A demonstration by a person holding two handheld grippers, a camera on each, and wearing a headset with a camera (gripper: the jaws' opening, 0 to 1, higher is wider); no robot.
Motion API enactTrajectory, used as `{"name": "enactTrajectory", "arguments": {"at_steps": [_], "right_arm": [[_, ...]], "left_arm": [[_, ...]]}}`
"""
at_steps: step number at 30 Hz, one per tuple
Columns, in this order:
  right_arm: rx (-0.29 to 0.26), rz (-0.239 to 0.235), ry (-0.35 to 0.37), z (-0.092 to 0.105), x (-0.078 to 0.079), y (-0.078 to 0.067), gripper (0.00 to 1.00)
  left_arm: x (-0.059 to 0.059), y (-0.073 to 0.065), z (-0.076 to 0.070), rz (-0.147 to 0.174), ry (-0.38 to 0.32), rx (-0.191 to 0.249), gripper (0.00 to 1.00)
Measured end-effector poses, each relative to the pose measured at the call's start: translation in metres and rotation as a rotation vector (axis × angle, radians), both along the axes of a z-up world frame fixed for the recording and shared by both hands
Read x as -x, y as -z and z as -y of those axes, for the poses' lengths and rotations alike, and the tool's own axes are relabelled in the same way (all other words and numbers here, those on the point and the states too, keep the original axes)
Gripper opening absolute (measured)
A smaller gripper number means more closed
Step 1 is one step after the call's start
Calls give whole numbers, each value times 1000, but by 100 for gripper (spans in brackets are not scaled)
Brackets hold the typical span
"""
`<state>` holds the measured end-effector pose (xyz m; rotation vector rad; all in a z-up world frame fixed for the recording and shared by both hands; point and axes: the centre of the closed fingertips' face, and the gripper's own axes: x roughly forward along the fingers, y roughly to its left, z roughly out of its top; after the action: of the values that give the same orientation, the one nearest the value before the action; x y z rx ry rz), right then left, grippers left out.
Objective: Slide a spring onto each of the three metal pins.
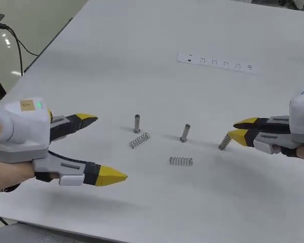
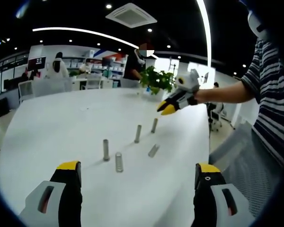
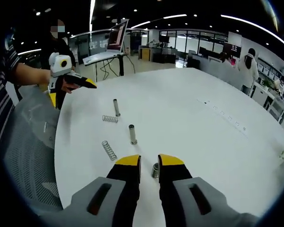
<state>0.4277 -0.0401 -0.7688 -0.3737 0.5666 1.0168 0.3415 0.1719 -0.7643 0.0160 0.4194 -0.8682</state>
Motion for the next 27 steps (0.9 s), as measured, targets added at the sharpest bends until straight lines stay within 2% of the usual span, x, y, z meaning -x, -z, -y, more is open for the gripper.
{"name": "enactTrajectory", "arguments": {"at_steps": [9,19,27], "right_arm": [[-18,4,-11,-4,10,-3,12],[53,20,-123,-26,27,9,13],[121,25,-213,-39,34,17,13]], "left_arm": [[0,0,0,0,-2,-1,97],[2,2,-1,-4,-1,-7,97],[1,3,-3,-6,-4,-9,96]]}}
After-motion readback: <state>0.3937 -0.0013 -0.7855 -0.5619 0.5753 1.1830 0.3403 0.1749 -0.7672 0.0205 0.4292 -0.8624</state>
